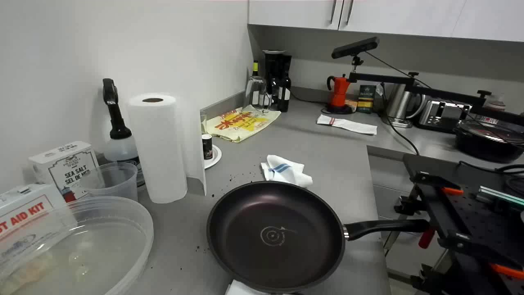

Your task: Use the white towel wipe the black pan

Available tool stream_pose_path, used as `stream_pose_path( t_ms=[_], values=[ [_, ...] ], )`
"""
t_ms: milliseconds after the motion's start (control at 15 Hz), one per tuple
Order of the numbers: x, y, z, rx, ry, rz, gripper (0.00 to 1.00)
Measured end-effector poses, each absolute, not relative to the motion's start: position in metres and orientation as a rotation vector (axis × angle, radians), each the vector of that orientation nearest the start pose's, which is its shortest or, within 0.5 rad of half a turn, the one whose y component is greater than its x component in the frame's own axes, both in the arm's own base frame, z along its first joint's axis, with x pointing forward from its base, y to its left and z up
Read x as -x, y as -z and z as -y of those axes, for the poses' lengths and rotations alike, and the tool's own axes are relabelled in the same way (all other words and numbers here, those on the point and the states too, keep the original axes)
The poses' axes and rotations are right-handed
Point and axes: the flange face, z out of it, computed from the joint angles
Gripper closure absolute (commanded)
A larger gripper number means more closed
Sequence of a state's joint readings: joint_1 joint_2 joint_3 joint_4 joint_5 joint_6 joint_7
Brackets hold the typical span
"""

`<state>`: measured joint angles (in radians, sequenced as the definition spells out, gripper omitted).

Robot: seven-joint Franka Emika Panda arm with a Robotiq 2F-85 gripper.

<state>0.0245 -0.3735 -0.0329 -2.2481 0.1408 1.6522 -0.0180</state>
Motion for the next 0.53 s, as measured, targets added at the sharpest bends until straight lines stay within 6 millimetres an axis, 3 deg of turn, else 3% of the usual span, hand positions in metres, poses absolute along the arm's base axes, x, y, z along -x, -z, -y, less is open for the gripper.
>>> stream_pose_path(
  t_ms=[333,533],
  values=[
    [-0.420,-0.495,-0.003,2.973,-0.303,-0.048,0.00],
    [-0.437,-0.479,0.019,2.975,-0.218,-0.129,0.00]
  ],
)
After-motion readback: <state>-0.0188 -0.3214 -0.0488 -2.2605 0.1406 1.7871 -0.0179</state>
